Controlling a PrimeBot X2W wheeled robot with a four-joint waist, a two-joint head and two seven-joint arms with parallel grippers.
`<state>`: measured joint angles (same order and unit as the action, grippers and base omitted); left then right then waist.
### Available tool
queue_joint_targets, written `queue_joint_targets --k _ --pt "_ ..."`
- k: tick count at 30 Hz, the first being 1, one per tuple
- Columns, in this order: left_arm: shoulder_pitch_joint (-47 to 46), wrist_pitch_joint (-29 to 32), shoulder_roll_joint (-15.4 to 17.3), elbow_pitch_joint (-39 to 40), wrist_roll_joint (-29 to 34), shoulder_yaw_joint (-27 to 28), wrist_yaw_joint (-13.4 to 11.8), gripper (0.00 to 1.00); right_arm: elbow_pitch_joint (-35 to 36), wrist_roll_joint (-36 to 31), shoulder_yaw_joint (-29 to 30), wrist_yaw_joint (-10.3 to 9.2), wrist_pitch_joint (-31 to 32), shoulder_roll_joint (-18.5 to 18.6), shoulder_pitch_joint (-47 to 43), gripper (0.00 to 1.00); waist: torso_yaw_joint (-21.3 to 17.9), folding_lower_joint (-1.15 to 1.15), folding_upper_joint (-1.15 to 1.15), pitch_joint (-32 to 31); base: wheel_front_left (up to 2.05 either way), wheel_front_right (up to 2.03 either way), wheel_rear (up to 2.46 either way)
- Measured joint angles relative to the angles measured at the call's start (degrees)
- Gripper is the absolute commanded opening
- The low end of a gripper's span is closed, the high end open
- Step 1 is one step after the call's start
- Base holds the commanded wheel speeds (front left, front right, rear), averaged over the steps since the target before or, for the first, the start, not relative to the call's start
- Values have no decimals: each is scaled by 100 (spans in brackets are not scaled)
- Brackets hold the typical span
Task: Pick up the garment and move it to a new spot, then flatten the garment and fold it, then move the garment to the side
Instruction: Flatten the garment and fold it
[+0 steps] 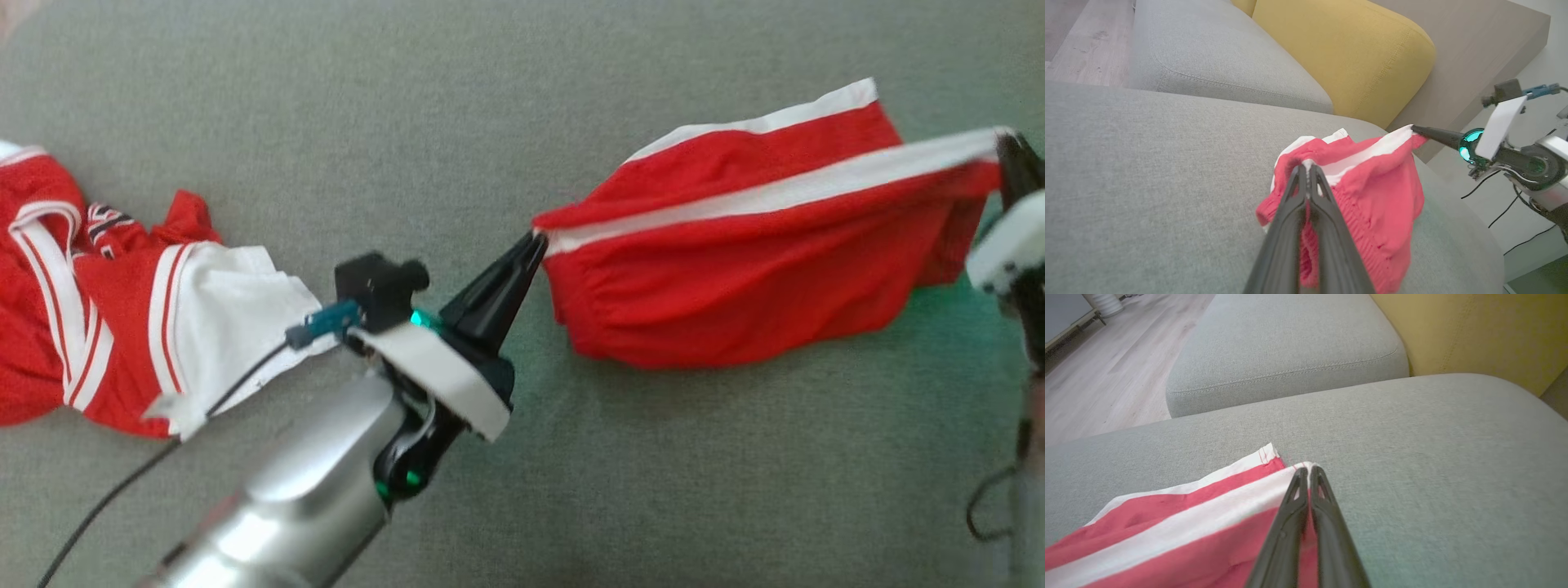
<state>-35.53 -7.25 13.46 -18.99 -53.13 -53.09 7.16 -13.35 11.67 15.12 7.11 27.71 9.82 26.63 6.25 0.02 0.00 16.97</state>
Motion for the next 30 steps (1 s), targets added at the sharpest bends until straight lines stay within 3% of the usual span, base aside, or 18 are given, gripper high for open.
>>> queue_joint_targets --k 6,7,8,9,11,12,13,14,19,25,30 --pt "-471 -222 1 -396 -198 -282 0 0 -771 -234 -330 0 -521 8 678 0 62 0 0 261 0 0 0" --pt "-537 -271 4 -482 -216 -338 0 0 -920 -234 -371 0 -662 -12 792 34 67 0 0 303 0 0 0" --pt "-590 -330 7 -563 -255 -386 0 0 -1047 -225 -461 0 -835 -20 881 55 69 0 0 337 0 0 0" --pt "-638 -396 7 -655 -268 -437 0 0 -1173 -210 -487 0 -1005 -34 959 100 69 0 0 364 0 0 0" --pt "-683 -505 5 -806 -323 -458 0 3 -1407 -219 -547 0 -1299 -44 1073 100 64 0 0 387 0 0 0" --pt "-692 -552 7 -888 -334 -481 0 41 -1506 -231 -558 0 -1446 -41 1096 100 63 0 0 381 0 0 0" --pt "-693 -579 8 -956 -338 -503 0 93 -1594 -267 -584 0 -1569 -26 1099 100 62 -1 0 367 0 0 0" --pt "-691 -603 5 -1021 -339 -520 0 100 -1673 -294 -610 0 -1699 -5 1093 100 60 -1 0 344 0 0 0" --pt "-577 -703 -7 -1166 -143 -229 20 100 -1785 -89 -740 0 -2076 93 810 100 59 -2 0 142 0 0 0" --pt "345 -722 -103 -269 1225 1148 -594 100 -1631 543 -942 0 -1960 214 -182 100 122 -3 0 -102 0 0 0" --pt "1503 -721 -391 515 2276 2012 -1081 100 -1662 734 -689 0 -1928 308 -437 100 354 -3 0 -187 0 0 0"
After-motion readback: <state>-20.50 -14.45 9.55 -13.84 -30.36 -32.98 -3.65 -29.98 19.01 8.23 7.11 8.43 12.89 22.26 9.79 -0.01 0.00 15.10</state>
